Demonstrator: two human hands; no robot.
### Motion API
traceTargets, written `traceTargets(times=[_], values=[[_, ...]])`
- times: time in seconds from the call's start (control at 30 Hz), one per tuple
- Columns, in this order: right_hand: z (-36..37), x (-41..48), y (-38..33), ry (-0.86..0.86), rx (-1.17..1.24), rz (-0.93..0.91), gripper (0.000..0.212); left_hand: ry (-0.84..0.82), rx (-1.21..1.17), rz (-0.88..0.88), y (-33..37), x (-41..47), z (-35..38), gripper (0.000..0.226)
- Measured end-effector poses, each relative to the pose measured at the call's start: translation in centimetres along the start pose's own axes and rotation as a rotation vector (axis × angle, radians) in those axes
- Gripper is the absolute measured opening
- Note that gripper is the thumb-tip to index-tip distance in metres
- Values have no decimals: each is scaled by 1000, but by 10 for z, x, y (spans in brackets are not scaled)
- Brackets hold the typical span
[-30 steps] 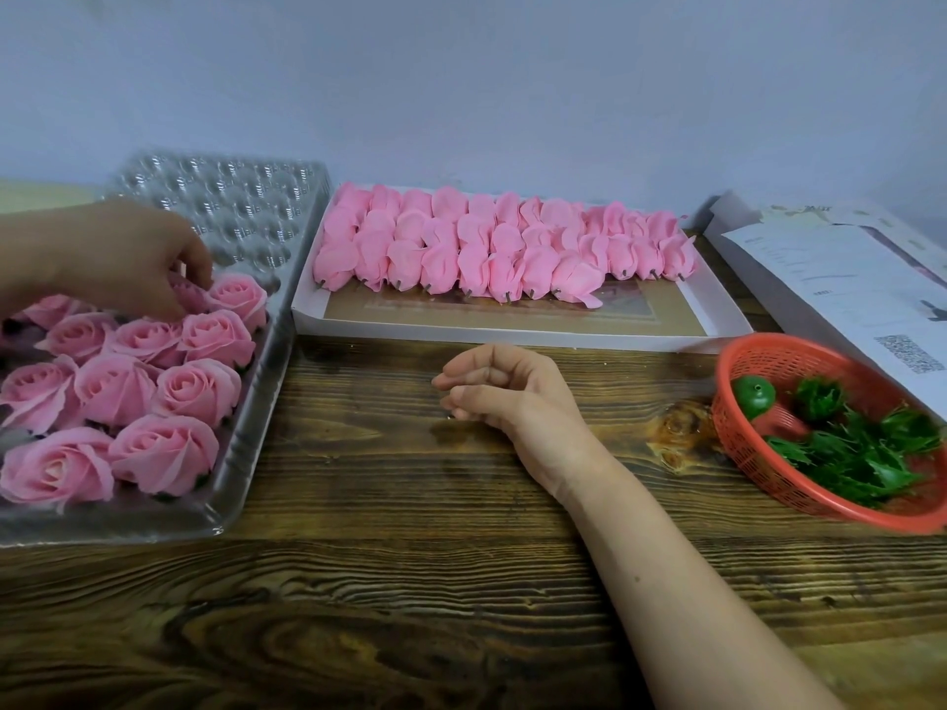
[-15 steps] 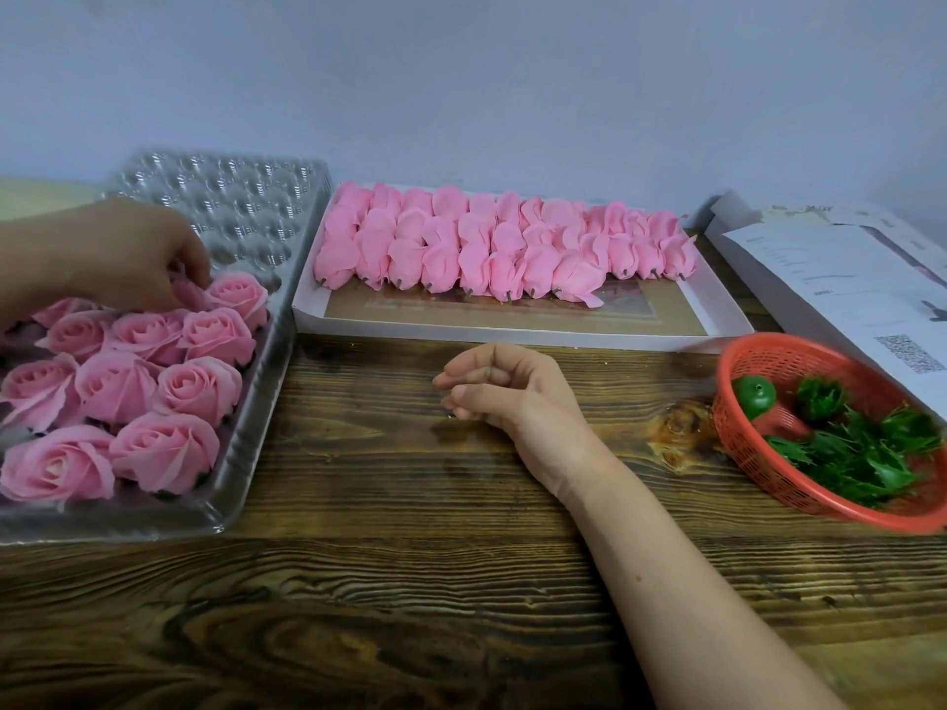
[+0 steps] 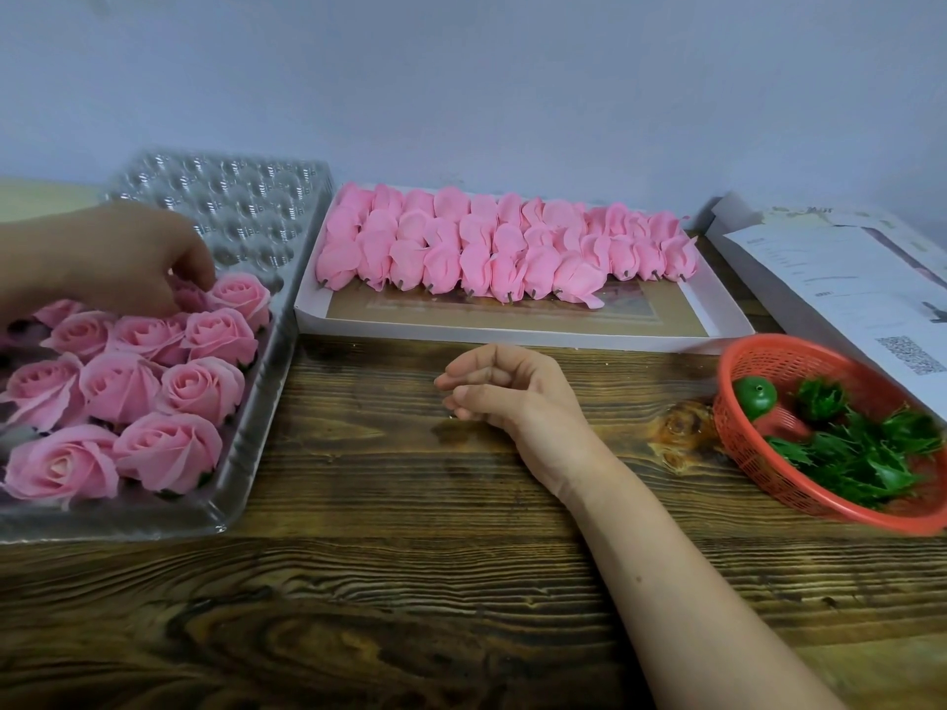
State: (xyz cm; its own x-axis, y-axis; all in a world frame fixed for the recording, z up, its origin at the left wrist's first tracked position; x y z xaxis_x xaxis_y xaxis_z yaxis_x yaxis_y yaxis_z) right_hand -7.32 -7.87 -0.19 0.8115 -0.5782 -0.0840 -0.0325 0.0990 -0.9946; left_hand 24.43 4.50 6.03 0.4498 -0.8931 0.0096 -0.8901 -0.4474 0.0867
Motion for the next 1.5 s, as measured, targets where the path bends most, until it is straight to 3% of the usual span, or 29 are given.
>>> traceTargets(times=[0.07, 0.17, 0.27, 0.37, 0.47, 0.57, 0.87, 1.0, 1.13, 1.27, 1.5], values=[[0, 0, 0, 1, 2, 3, 23, 16, 28, 42, 1, 0, 0, 49], [0, -1, 0, -3, 9, 6, 24, 12, 87, 91, 3, 1, 1, 21], [0, 0, 0, -3, 12, 5, 24, -7, 127, 107, 1, 3, 3, 14], [0, 0, 0, 2, -4, 4, 23, -9, 114, 92, -2, 3, 4, 22], [0, 0, 1, 2, -2, 4, 23, -22, 87, 65, -3, 3, 4, 49], [0, 0, 1, 3, 8, 1, 22, -36, 56, 41, -1, 2, 4, 60], [0, 0, 0, 3, 5, 2, 23, -41, -59, -41, -10, 1, 3, 54], [0, 0, 0, 1, 17, -4, 22, -154, -205, -59, -14, -3, 0, 38], [-1, 0, -1, 0, 14, -6, 22, -197, -307, -83, -14, -5, -5, 45], [-1, 1, 0, 1, 13, -8, 21, -170, -373, -92, -12, -4, -8, 45], [-1, 1, 2, 6, 12, -9, 21, -43, -239, -57, -5, -8, -7, 47]])
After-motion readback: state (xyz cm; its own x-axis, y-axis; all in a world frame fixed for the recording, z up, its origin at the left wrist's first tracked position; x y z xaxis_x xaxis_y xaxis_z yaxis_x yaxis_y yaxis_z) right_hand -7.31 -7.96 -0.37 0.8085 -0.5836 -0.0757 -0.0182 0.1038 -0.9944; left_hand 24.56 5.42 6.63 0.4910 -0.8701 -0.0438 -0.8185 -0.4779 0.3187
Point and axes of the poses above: each hand's wrist, its own x-axis towards the middle knuckle, its own z-axis out of the palm, y = z × x, the point moved 6 cm from there along x, towards the middle knuckle, and after that the axes turned 4 degrees about -x, right-handed, at the moved point
